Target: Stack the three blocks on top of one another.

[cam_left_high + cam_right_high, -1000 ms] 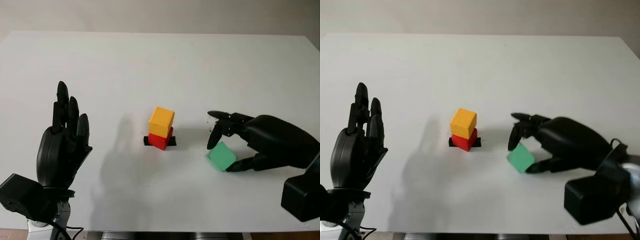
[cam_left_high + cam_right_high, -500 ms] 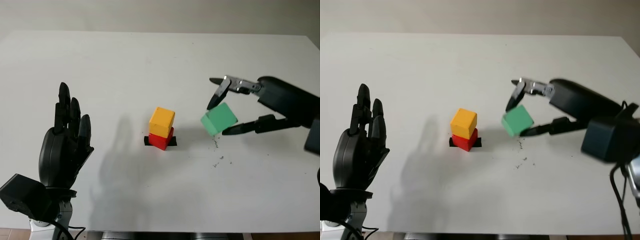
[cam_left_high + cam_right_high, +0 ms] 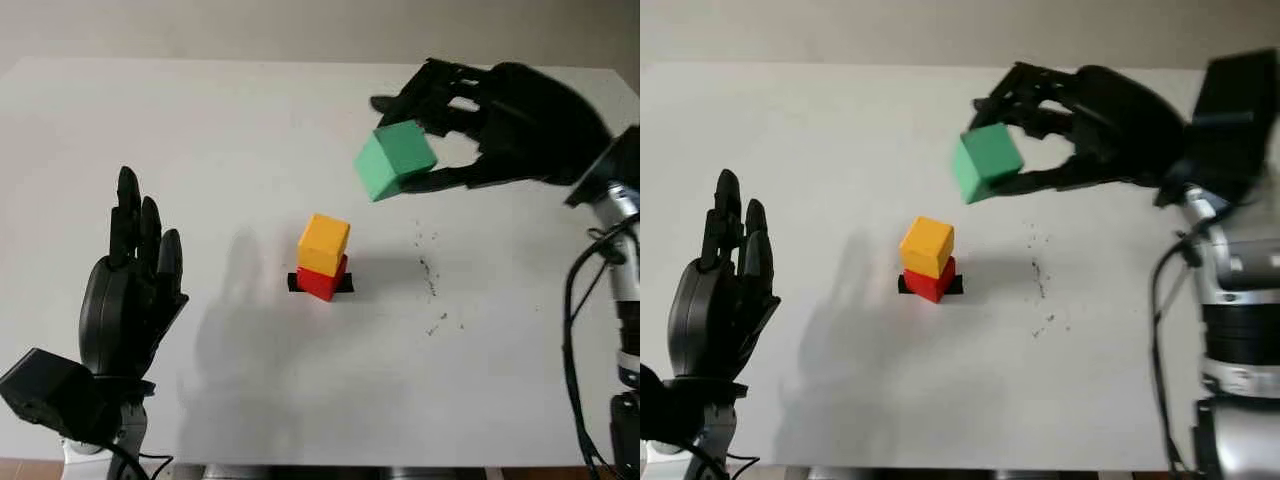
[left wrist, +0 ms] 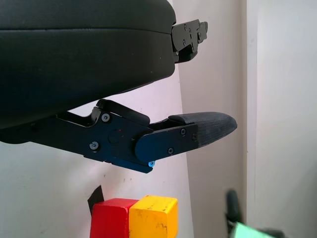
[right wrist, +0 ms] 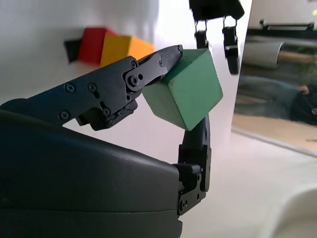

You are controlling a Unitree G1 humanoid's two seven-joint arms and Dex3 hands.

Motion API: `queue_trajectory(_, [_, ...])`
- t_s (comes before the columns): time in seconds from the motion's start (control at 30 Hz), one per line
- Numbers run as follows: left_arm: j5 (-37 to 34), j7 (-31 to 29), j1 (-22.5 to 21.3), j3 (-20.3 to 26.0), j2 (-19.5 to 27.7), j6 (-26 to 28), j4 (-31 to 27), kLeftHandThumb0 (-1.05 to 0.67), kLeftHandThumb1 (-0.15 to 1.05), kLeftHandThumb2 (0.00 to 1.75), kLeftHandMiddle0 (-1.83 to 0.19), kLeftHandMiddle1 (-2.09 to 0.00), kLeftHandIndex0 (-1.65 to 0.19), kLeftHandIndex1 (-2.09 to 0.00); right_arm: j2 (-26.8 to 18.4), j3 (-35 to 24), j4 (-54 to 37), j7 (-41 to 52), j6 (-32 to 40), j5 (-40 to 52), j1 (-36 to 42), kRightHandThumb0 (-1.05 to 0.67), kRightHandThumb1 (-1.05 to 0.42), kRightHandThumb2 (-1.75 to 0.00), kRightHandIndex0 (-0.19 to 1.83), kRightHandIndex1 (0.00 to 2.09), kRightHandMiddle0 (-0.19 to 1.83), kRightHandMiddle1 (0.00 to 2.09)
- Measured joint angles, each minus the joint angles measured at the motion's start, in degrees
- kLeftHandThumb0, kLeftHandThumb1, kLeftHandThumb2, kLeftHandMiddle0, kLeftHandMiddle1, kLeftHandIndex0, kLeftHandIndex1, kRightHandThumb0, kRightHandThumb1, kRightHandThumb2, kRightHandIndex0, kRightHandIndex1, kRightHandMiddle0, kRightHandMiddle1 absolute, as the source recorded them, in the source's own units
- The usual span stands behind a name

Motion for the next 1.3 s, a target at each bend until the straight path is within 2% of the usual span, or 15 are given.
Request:
queue_trajectory(0.27, [0.7,0.3,0.4,-0.1,0.0,0.3,-0.6,-0.64,1.05,0.59,0.19,0.0,0.19,0.0,3.9,3.0,7.2,3.4,3.1,-0.5,-5.7,-0.52,-0.93,-0.05,0.24,0.07,0.39,1.6])
queue_trajectory(0.43, [1.4,0.7,0.5,-0.7,-0.1,0.7,-1.3,-0.64,1.05,0.59,0.19,0.0,0.19,0.0,5.5,4.8,10.6,5.1,3.7,-2.1,-7.9,-0.49,-0.92,-0.05,0.23,0.06,0.39,1.51])
queue_trajectory(0.7, [1.3,0.6,1.0,-0.7,-0.1,0.7,-1.3,-0.63,1.05,0.59,0.19,0.0,0.19,0.0,6.6,6.0,10.8,5.7,5.5,-3.3,-7.9,-0.46,-0.92,-0.05,0.24,0.06,0.39,1.51])
queue_trajectory(1.3, [1.9,0.3,1.3,-0.7,0.2,1.6,-1.8,-0.64,1.05,0.59,0.19,0.0,0.19,0.0,6.6,6.1,10.8,5.7,4.4,-6.7,-7.7,-0.47,-0.92,-0.05,0.22,0.05,0.37,1.53])
